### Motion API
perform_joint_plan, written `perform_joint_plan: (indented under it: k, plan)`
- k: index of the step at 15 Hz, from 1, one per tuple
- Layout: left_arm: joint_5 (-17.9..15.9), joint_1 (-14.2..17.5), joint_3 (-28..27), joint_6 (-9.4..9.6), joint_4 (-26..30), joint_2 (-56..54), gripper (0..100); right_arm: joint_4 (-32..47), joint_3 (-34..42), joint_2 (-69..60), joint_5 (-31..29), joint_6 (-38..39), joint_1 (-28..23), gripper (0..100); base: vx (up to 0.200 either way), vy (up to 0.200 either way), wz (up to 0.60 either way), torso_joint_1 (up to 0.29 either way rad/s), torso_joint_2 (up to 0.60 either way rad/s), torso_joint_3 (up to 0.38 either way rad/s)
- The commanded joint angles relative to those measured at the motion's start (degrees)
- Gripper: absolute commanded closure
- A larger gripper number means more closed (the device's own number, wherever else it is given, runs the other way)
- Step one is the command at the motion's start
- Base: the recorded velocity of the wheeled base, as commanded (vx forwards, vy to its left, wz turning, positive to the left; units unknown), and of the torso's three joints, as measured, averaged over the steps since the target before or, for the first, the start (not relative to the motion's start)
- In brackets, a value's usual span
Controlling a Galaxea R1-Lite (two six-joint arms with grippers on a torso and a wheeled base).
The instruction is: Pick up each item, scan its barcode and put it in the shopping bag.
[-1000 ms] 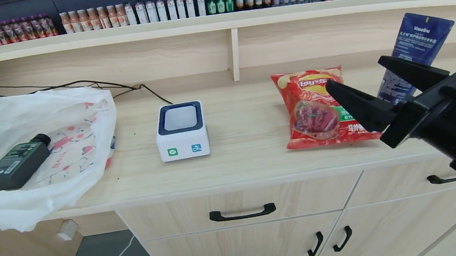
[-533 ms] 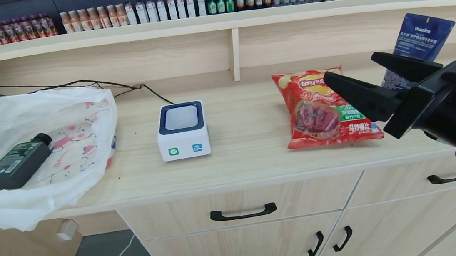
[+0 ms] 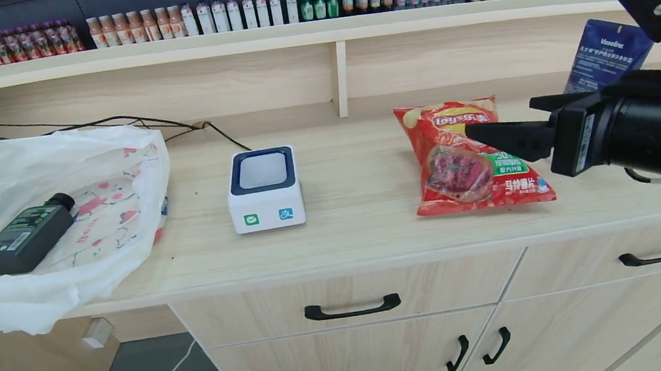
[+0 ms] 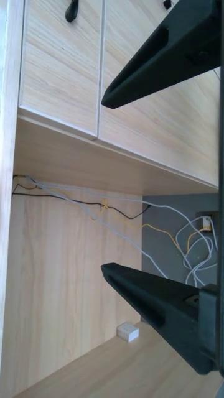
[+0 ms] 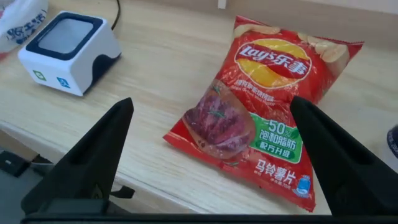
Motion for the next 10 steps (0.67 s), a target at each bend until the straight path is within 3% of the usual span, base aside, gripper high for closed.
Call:
perform_joint_plan:
  k: [1,4,7,10]
  plan:
    - [0.0,0.0,0.0,-0.02,0.0,0.0,0,7.9,-8.7,4.3,1.5,0.9,0.0,0,0.000,0.000,0.00,0.000,0.00,0.000]
    - [0.0,-0.1,0.0,-0.02,0.0,0.0,0,22.5,-19.8,9.0,1.4,2.2,-2.3,0,0.000,0.000,0.00,0.000,0.00,0.000]
    - [0.0,0.0,0.0,-0.02,0.0,0.0,0,27.6,-26.5,13.3,1.3,8.1,-2.7,0,0.000,0.000,0.00,0.000,0.00,0.000]
    - [0.0,0.0,0.0,-0.02,0.0,0.0,0,30.8,-28.4,15.5,-1.1,9.1,-2.8,0,0.000,0.000,0.00,0.000,0.00,0.000]
